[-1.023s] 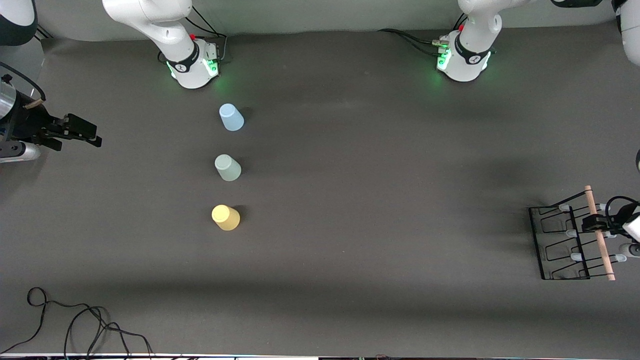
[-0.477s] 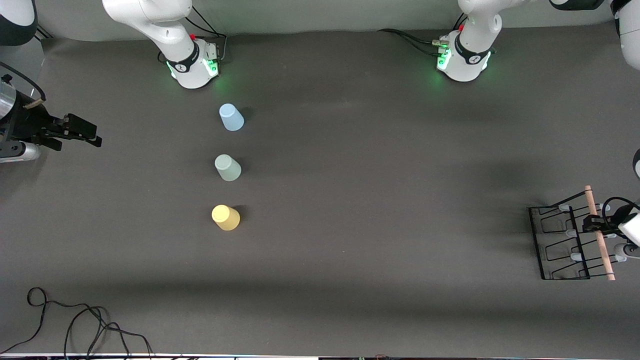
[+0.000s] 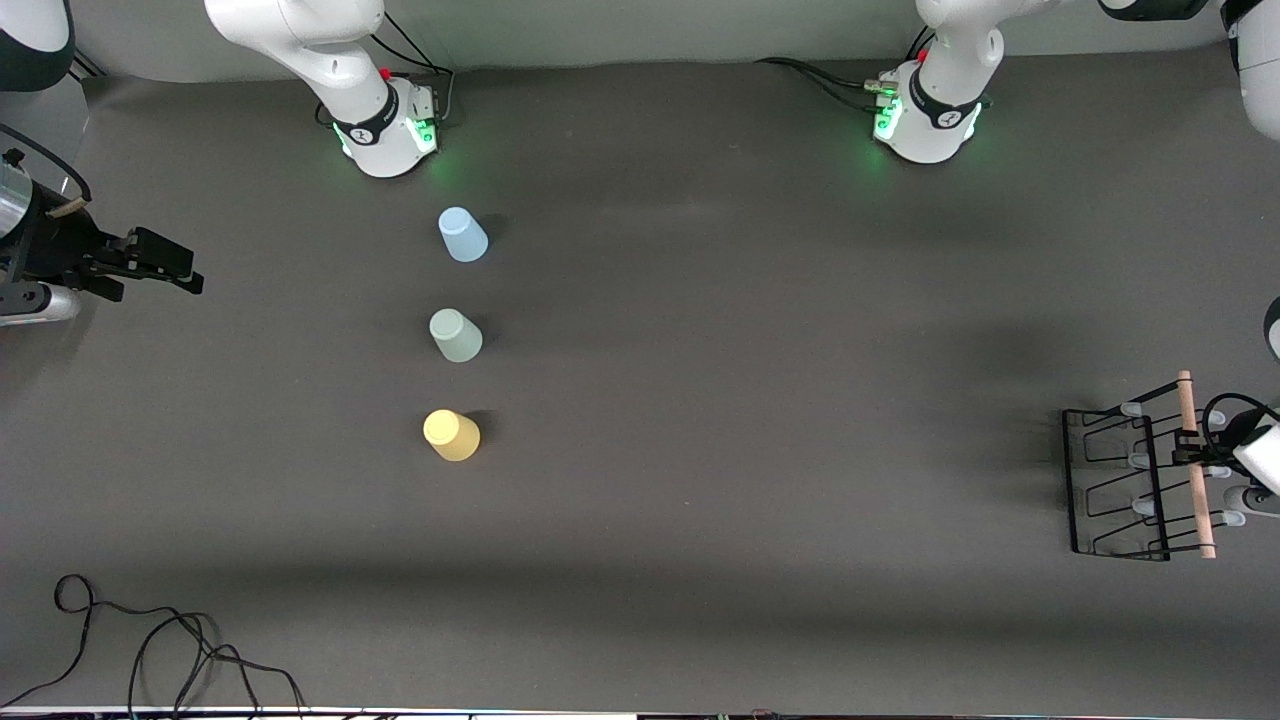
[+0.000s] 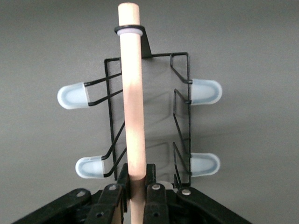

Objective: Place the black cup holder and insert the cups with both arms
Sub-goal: 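Grasp the wooden handle of the black holder with the left gripper, then carry the black holder with the left gripper toward the table middle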

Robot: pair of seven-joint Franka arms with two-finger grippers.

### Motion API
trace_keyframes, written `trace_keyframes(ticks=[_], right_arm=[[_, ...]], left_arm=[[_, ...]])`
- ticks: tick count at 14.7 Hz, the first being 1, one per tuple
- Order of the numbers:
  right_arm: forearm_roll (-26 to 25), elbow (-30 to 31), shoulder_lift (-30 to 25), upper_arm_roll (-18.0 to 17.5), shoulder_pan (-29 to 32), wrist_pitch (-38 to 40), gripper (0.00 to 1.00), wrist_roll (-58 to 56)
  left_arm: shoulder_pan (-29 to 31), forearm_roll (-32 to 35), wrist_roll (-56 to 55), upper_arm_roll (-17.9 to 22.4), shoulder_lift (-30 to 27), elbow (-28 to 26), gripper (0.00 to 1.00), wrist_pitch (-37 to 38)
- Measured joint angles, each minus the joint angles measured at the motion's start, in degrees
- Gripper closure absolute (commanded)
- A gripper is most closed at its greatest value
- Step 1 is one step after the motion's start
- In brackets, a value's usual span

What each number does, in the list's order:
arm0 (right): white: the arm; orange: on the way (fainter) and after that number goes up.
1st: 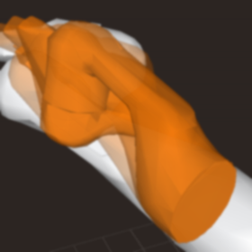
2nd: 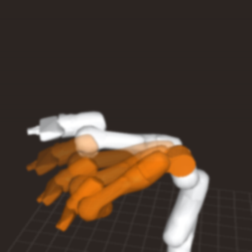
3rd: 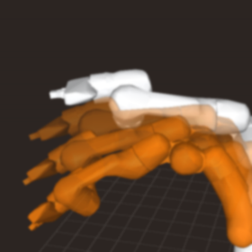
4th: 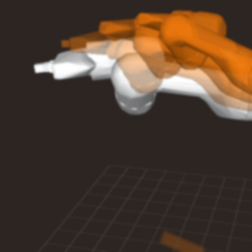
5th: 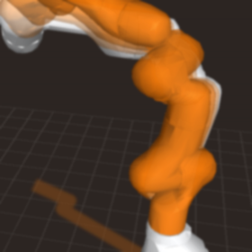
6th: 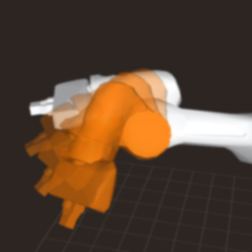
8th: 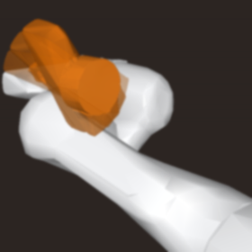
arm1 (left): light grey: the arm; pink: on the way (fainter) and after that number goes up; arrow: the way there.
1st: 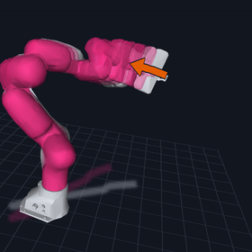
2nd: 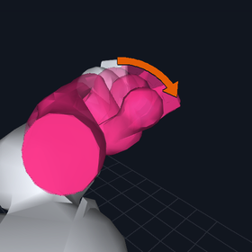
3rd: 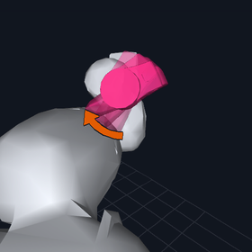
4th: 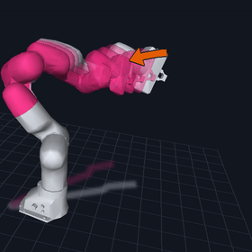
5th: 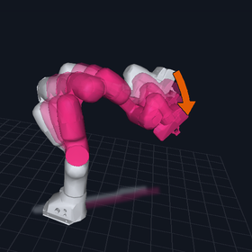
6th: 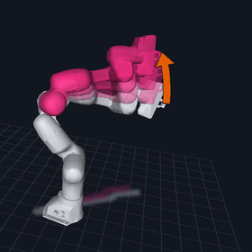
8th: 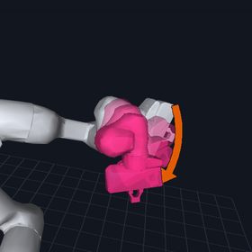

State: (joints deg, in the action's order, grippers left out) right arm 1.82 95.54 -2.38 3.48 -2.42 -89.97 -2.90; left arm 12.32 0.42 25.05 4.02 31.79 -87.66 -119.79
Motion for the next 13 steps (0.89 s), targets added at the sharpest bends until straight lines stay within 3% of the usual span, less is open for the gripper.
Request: trace_keyframes(ticks=[5,13], right_arm=[[0.00,0.00,0.00,0.00,0.01,0.00,0.00,0.00],[0.00,0.00,0.00,0.00,0.04,0.00,0.00,0.01]], left_arm=[[-1.24,-0.17,-3.08,-0.75,-0.40,1.97,1.00,4.12],[-11.20,-0.28,-19.45,-1.25,-3.95,3.75,1.00,12.98]])
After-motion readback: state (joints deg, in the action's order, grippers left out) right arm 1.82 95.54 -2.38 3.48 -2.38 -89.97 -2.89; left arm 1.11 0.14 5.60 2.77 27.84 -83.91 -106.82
